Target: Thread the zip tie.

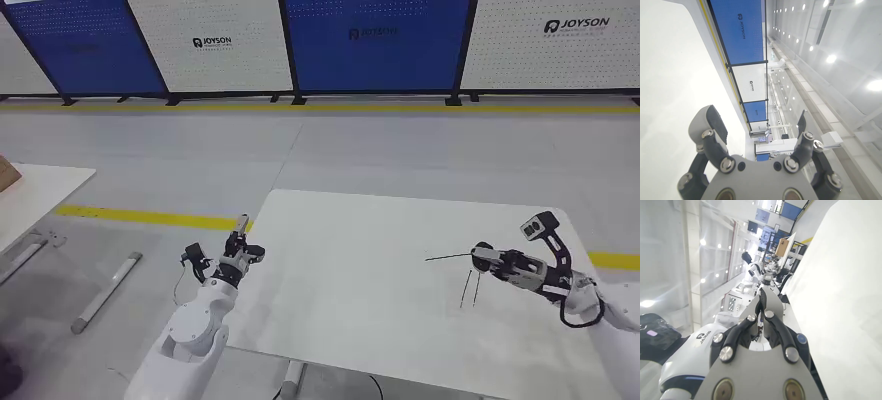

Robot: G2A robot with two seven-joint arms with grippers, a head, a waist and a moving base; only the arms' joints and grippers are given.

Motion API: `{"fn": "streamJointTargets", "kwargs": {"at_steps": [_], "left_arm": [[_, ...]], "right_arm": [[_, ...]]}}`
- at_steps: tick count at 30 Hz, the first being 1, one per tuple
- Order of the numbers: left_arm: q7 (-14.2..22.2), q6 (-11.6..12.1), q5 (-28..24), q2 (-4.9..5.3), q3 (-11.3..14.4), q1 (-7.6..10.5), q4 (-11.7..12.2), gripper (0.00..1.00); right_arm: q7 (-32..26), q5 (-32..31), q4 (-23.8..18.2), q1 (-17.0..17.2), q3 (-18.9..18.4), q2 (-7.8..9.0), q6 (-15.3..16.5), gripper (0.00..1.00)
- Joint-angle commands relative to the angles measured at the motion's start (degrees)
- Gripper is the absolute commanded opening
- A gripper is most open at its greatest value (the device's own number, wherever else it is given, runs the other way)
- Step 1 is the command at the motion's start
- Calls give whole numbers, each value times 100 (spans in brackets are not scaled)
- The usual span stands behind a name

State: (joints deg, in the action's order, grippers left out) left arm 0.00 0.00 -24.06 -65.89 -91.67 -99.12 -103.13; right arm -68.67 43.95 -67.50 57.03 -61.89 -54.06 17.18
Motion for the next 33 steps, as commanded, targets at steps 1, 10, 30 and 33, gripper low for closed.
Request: {"fn": "streamJointTargets", "kwargs": {"at_steps": [1,10,30,33], "left_arm": [[0,0,0,0,0,0,0,100],[0,0,0,0,0,0,0,100],[2848,-920,906,156,564,-85,-438,100],[2877,-999,876,158,569,-65,-445,100]], "right_arm": [[114,-50,-34,-11,109,-32,-141,0],[114,-50,-34,-11,109,-32,-141,0],[114,-50,-34,-11,109,-32,-141,0],[114,-50,-34,-11,109,-32,-141,0]]}}
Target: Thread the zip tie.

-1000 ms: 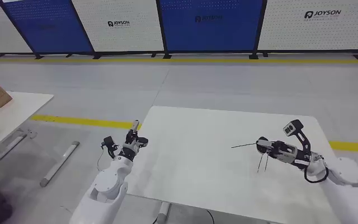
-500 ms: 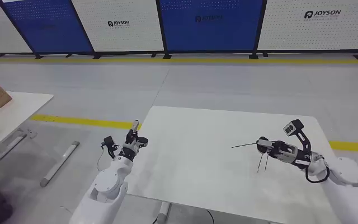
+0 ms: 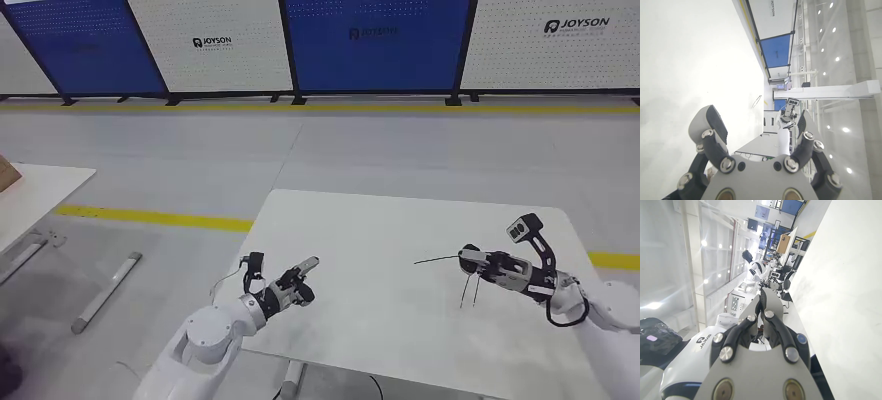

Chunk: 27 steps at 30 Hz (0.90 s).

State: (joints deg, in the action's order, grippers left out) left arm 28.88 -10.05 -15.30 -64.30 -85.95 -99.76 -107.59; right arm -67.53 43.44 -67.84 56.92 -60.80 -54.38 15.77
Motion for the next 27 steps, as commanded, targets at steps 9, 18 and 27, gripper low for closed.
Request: {"fn": "streamJointTargets", "kwargs": {"at_steps": [9,18,27], "left_arm": [[-10,6,-1,-1,-4,-1,1,100],[51,-172,331,-39,733,507,374,100],[-77,13,-79,-141,1303,946,669,100]], "right_arm": [[118,-62,-63,42,15,-6,-11,0],[758,-467,-192,241,394,-171,90,0],[683,-595,-131,163,582,-273,266,0]]}}
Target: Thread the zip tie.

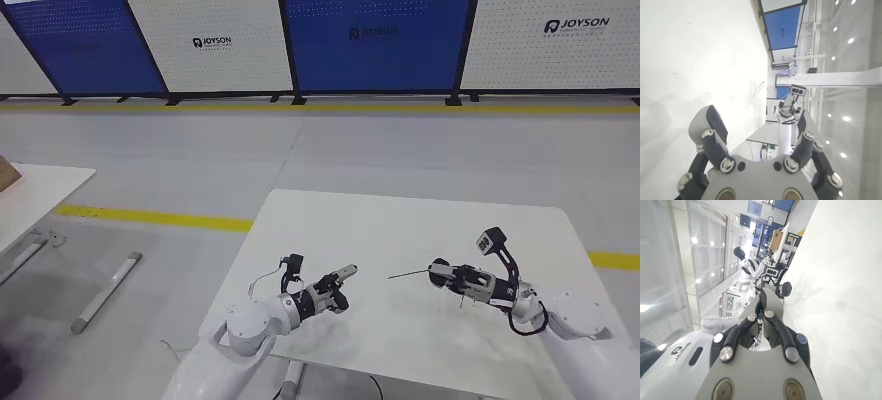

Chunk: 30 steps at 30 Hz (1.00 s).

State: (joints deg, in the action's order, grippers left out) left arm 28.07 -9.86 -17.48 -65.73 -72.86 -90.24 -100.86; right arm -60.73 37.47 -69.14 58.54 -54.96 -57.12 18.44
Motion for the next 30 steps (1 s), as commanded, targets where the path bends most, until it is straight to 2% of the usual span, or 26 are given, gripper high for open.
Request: {"fn": "streamJointTargets", "kwargs": {"at_steps": [1,7,8,12,18,21,30], "left_arm": [[4,-6,139,2,-6,-6,-4,100],[4,-6,139,2,-6,-6,-4,100],[4,-6,139,2,-6,-6,-4,100],[-123,382,-89,-26,75,5,-39,100],[-161,768,-354,-88,404,189,-199,100],[-351,676,-409,-129,591,347,-191,100],[-351,676,-409,-129,591,347,-191,100]], "right_arm": [[3,3,-1,2,-2,1,0,0],[3,3,-1,2,-2,1,0,0],[173,-18,-40,33,-27,-4,23,0],[450,87,-220,178,-67,-48,105,0],[810,271,-266,193,110,-269,105,0],[751,288,-115,73,331,-394,81,0],[751,288,-115,73,331,-394,81,0]]}}
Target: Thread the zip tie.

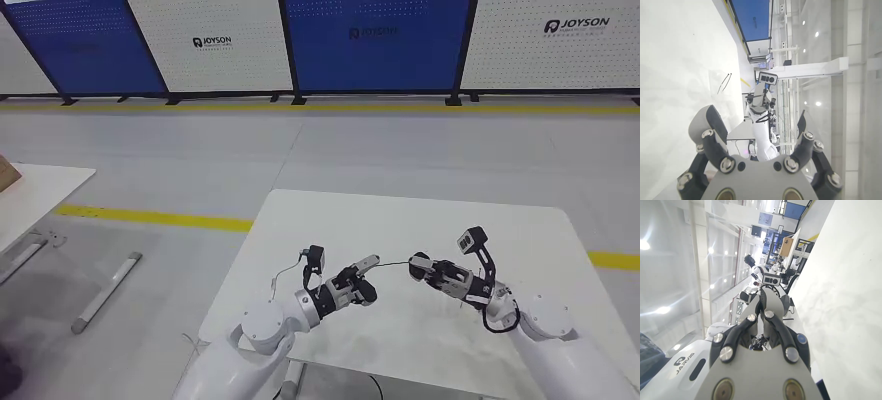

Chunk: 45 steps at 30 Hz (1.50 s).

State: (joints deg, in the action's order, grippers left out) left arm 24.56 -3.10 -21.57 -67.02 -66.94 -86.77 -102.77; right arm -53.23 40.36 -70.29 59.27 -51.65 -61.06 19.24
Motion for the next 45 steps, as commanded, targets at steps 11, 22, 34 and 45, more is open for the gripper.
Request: {"fn": "streamJointTargets", "kwargs": {"at_steps": [11,22,34,45], "left_arm": [[-476,304,-160,-88,261,226,71,100],[-1055,519,-377,-188,461,475,278,100],[-1556,652,42,-235,577,652,584,100],[-1733,687,117,-272,680,736,705,100]], "right_arm": [[1148,-400,-296,205,110,-206,24,0],[1497,-761,-452,283,144,-294,24,0],[1497,-761,-452,283,144,-294,24,0],[1497,-761,-452,283,144,-294,24,0]]}}
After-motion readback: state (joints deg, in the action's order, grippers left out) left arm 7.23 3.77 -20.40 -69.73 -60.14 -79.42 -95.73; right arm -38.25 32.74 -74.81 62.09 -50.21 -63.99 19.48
